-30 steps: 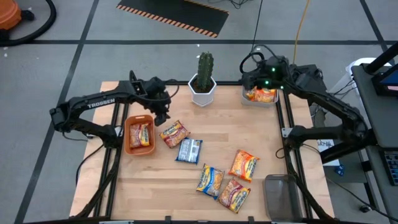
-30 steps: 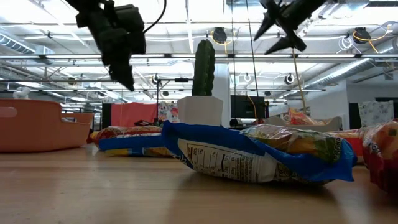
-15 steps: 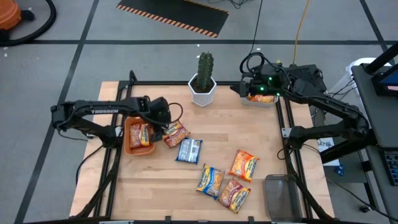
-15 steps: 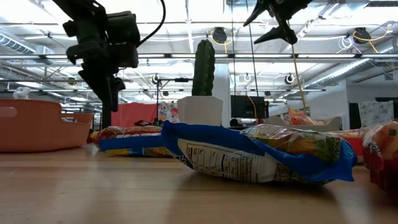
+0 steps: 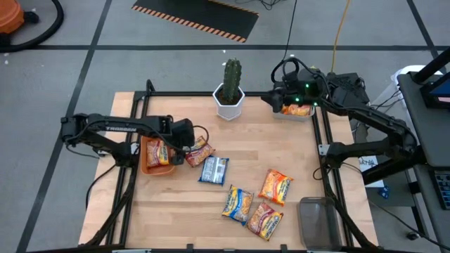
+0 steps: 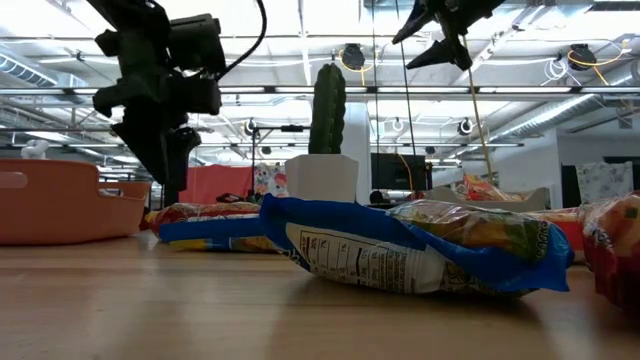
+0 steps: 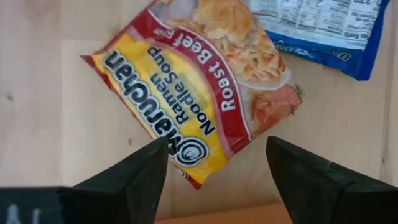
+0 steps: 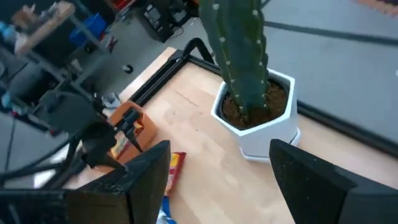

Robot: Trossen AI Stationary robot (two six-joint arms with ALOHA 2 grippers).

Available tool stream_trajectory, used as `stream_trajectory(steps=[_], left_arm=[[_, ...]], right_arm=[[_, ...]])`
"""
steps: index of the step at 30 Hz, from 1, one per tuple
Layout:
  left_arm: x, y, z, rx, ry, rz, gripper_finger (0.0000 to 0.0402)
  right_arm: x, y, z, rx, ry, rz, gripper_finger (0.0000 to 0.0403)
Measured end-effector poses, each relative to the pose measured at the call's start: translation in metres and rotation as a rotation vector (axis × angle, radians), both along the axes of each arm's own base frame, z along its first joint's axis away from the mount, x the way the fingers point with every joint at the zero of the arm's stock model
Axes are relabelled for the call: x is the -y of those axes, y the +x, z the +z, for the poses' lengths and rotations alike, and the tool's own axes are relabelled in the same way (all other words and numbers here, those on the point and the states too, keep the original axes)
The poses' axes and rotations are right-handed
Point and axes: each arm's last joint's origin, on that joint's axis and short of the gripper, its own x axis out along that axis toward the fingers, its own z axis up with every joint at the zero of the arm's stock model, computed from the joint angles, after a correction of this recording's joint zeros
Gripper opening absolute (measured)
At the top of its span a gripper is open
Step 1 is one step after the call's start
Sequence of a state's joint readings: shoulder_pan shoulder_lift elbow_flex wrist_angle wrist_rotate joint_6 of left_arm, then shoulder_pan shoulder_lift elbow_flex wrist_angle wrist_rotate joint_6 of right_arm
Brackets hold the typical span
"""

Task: Sort Maruchan noodles
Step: Put the top red noodle pack into the orange bin

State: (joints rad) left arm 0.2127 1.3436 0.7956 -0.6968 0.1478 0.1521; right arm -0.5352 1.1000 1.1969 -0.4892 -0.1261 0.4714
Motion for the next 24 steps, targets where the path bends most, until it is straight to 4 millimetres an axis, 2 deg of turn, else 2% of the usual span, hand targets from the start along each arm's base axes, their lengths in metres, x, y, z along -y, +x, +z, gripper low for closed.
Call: stream_trajectory(steps=[7,13,24], left_arm=[[0.002,-0.002,-0.013,-0.121,0.006,-0.021,0.0278],[0.001,0.0,-0.016,-0.145,0.09,-0.01,0.0278],[0.0,0.005,-0.03,-0.197,0.085,-0.004,0.0278]], right_arm=[[0.011,-0.01,-0.004,-0.04,-0.022,0.141,0.0265],[0.015,-0.017,-0.01,-0.115,-0.053,0.194,0.0265],[0.015,-0.019,-0.011,-0.133,-0.09,0.245,0.0265]])
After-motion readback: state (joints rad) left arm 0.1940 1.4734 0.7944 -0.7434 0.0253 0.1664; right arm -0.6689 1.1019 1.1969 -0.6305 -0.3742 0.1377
